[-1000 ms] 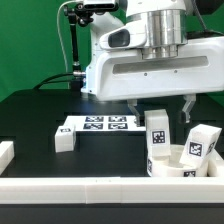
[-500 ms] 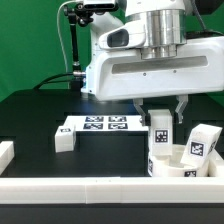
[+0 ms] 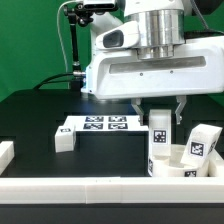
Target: Assemble stool
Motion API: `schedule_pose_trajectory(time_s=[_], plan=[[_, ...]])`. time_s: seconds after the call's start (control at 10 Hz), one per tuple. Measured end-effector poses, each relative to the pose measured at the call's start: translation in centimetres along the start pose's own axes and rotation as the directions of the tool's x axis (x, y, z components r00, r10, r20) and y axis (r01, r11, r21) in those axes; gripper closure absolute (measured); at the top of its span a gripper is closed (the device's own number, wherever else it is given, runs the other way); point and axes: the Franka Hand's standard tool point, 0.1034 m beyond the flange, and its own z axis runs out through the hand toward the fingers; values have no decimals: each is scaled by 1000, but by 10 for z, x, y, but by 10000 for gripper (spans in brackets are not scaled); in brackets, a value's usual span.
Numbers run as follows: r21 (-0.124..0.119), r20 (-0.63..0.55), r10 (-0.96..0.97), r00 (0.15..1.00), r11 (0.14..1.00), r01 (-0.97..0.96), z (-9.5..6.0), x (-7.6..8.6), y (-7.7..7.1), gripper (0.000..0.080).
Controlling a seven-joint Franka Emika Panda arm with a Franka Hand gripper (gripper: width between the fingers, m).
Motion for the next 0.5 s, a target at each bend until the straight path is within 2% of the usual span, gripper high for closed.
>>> schedule_pose_trajectory(time_s=[0.1,0.2,0.3,0.5], plan=[[-1,0,68,998,998,-68,0,0,1,462],[9,-1,171,985,985,-171,1,0,3,462],[10,1,320,948,948,-320,1,0,5,462],[9,3,472,882,882,-472,1,-1,4,462]])
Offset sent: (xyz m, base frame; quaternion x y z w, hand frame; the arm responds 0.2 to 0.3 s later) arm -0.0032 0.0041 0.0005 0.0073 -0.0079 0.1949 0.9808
